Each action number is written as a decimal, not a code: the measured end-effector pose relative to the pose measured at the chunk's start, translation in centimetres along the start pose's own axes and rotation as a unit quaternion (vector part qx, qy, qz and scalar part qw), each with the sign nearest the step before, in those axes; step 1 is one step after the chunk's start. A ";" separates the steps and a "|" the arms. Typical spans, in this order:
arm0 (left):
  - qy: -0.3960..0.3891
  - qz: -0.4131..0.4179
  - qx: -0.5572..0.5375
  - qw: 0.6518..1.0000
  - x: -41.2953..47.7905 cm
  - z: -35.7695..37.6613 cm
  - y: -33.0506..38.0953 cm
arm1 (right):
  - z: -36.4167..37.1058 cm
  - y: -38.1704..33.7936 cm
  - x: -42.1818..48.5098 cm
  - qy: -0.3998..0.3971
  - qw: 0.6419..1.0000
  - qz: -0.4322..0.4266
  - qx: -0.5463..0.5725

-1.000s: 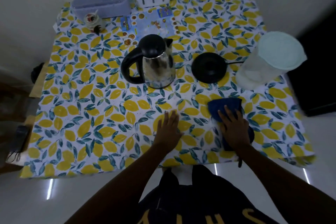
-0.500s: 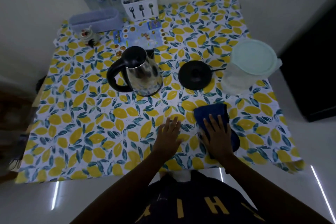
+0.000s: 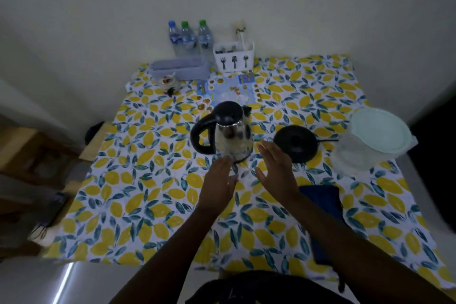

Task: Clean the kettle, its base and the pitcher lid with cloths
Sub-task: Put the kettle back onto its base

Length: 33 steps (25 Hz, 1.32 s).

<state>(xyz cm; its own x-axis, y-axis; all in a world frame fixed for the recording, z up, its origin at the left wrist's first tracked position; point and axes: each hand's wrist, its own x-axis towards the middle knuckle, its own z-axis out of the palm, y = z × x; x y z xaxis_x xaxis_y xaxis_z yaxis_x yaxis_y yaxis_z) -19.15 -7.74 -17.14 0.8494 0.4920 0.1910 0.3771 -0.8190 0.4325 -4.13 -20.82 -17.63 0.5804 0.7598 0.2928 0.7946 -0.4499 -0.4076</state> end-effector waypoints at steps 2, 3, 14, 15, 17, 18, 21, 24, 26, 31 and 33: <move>0.019 -0.018 -0.007 1.000 2.6 -2.5 -1.7 | -0.5 -1.7 3.7 0.003 0.999 -0.029 -0.018; 0.025 -0.023 -0.014 0.999 3.9 -3.5 -2.6 | -0.6 -2.7 5.4 -0.008 0.999 -0.036 -0.038; -0.054 -0.081 -0.108 0.989 11.8 -5.8 -7.3 | 1.1 -3.5 13.2 -0.116 0.992 -0.026 -0.042; -0.054 -0.088 -0.118 0.988 11.9 -5.7 -7.5 | 1.3 -3.4 13.1 -0.114 0.993 -0.022 -0.024; -0.049 -0.100 -0.134 0.985 12.1 -5.8 -7.6 | 1.5 -3.4 13.1 -0.111 0.994 -0.017 0.017; -0.043 -0.103 -0.135 0.985 12.1 -5.6 -7.5 | 1.6 -3.5 12.9 -0.113 0.993 -0.012 0.044; -0.020 -0.101 -0.132 0.986 11.6 -5.3 -6.2 | 1.2 -3.4 12.2 -0.101 0.989 0.017 0.109; -0.020 -0.085 -0.131 0.988 12.5 -4.8 -4.6 | -0.6 -2.3 11.1 -0.057 0.987 0.053 0.137; -0.027 -0.053 -0.142 0.988 13.5 -4.0 -3.2 | -2.5 -1.2 10.4 -0.027 0.989 0.065 0.127; -0.043 0.022 -0.172 0.984 16.5 -2.5 2.9 | -6.9 2.9 9.3 0.028 0.990 0.109 0.084; -0.053 0.043 -0.183 0.981 17.9 -2.1 5.8 | -8.4 4.9 8.9 0.047 0.988 0.128 0.071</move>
<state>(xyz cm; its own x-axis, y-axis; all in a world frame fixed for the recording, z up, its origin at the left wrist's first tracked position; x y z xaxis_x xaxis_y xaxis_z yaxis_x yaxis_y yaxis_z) -2.57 -3.10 -9.38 0.9132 0.3768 0.1552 0.1621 -0.6852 0.7101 6.39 -20.20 -9.75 0.7784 0.5796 0.2409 0.5908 -0.5468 -0.5933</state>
